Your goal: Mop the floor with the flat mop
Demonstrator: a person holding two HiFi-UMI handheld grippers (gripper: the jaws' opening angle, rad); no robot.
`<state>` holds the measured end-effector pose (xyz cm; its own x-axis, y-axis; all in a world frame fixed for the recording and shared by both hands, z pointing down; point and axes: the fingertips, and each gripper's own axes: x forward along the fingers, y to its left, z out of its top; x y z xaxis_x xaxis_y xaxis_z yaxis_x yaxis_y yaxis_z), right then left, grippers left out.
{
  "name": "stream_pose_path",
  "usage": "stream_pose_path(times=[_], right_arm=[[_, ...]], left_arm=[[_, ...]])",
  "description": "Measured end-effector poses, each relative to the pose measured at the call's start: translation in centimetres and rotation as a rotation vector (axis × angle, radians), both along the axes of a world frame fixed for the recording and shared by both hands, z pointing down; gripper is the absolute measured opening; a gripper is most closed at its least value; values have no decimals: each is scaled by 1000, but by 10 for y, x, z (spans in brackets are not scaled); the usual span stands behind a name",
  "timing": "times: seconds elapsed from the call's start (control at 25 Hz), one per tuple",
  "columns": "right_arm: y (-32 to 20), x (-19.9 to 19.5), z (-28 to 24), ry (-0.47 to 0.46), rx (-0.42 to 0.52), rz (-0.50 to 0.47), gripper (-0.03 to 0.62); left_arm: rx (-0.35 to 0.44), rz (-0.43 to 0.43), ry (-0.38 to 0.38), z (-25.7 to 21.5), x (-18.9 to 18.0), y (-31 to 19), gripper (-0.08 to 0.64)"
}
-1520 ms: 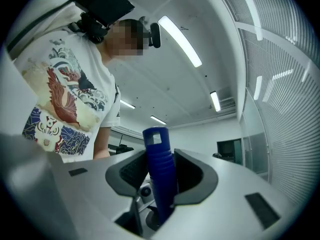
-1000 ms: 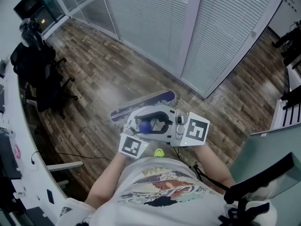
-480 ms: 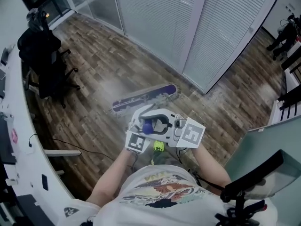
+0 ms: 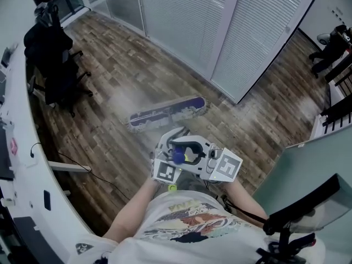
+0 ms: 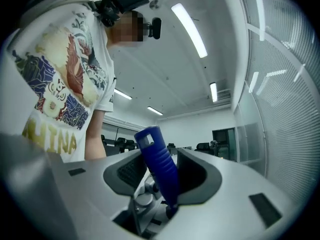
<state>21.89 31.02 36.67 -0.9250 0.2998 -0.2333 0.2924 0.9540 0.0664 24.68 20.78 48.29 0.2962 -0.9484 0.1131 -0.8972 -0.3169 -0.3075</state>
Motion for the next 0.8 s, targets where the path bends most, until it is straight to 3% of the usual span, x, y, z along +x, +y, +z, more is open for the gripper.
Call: stream_pose_path(times=[0.12, 0.36, 0.8], right_arm=[[-3, 3, 20, 34, -42, -17, 191], [-29, 4, 60, 127, -65, -48, 207], [-206, -92, 67, 174, -114, -74, 216]], left_arm=[[59, 33, 18, 11, 7, -2, 49], [39, 66, -34, 40, 10, -26, 51], [25, 50, -60, 37, -90, -204, 49]])
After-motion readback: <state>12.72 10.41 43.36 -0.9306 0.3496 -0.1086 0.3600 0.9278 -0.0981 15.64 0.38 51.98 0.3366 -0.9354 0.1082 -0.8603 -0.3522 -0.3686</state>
